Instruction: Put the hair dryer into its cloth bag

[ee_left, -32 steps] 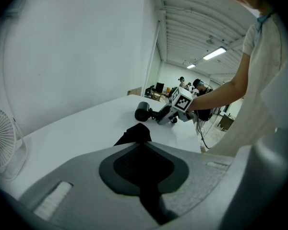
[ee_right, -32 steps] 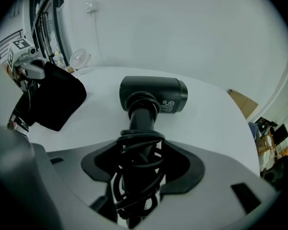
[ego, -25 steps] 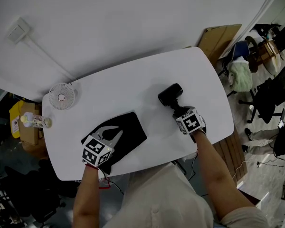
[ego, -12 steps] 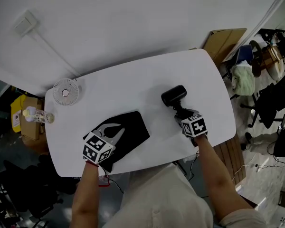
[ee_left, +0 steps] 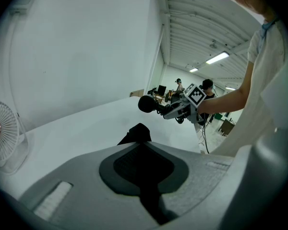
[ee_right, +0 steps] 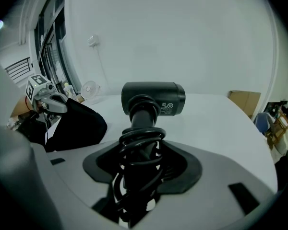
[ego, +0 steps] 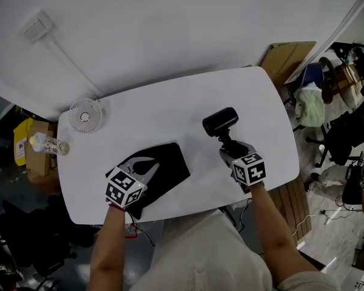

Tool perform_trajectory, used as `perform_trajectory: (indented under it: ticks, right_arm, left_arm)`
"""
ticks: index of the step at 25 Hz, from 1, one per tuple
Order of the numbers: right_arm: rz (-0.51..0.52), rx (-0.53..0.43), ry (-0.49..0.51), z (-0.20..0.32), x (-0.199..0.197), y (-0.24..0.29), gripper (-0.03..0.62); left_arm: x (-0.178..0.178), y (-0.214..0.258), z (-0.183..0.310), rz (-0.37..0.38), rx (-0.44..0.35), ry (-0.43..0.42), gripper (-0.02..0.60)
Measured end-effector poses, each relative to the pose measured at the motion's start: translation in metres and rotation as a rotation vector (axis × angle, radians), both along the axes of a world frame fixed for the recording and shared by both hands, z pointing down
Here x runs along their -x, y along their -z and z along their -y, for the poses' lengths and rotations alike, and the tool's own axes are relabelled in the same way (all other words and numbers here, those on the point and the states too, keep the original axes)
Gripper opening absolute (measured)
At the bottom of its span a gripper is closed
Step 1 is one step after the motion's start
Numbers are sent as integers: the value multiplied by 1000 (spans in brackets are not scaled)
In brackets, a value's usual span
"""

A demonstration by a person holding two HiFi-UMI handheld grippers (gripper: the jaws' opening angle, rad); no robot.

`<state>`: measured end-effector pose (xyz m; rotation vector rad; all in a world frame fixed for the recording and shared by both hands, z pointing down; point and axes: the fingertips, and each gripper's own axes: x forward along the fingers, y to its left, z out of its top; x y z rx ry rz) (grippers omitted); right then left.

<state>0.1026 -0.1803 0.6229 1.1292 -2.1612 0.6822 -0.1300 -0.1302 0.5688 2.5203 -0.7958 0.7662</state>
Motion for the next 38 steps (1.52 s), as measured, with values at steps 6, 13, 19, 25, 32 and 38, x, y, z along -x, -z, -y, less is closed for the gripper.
perform_trajectory:
  ticks: [6, 13, 19, 25, 32, 38]
  right_arm:
    - [1, -33, 65, -3, 12, 19, 227]
    - [-49, -43, 140, -8, 27, 22, 227]
    - [-90, -36, 196, -21, 44, 10, 227]
    - [-116, -27, 258, -37, 62, 0, 227]
    - [-136, -27, 313, -56, 77, 3, 227]
    - [-147, -50, 338, -67, 84, 11, 227]
  left_arm:
    - [0, 1, 1, -4, -4, 5, 20]
    - [1, 1, 4, -21, 9, 18, 20]
    - [2, 2, 7, -46, 19, 35, 20]
    - [1, 3, 6, -59, 22, 41, 20]
    - [-2, 15, 0, -95, 14, 54, 20]
    - [0, 27, -4, -134, 8, 83, 20]
